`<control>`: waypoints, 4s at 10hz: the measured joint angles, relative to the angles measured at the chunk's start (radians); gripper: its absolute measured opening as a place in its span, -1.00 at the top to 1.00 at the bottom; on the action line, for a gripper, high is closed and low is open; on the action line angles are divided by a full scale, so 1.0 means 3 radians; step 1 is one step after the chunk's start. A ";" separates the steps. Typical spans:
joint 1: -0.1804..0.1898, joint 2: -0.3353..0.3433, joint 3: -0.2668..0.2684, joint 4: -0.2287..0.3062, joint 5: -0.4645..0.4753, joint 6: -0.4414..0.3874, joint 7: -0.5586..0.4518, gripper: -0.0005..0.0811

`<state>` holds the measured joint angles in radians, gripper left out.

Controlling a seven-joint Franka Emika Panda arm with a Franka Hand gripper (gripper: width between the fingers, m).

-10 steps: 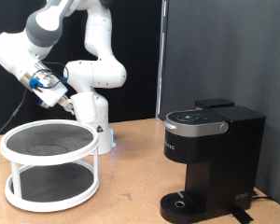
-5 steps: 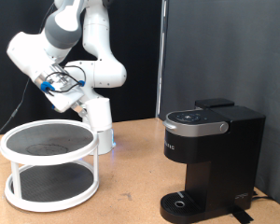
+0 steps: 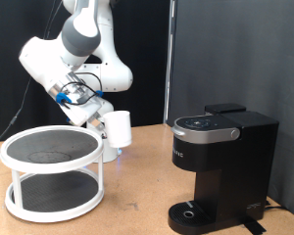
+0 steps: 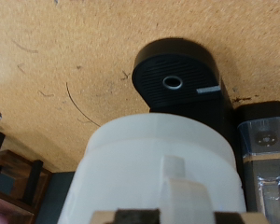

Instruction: Make a cup of coffee with the keurig machine

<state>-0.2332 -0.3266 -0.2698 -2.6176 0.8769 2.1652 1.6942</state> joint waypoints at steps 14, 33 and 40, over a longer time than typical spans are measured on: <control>0.0112 0.1084 0.0603 0.0216 -0.0140 0.0792 0.0518 0.98; 0.0302 0.1776 0.1300 0.0516 0.0977 0.1473 -0.0070 0.98; 0.0353 0.1876 0.1501 0.0599 0.1268 0.1557 -0.0189 0.98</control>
<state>-0.1272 0.2363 0.1804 -2.4378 1.2575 2.6323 1.6374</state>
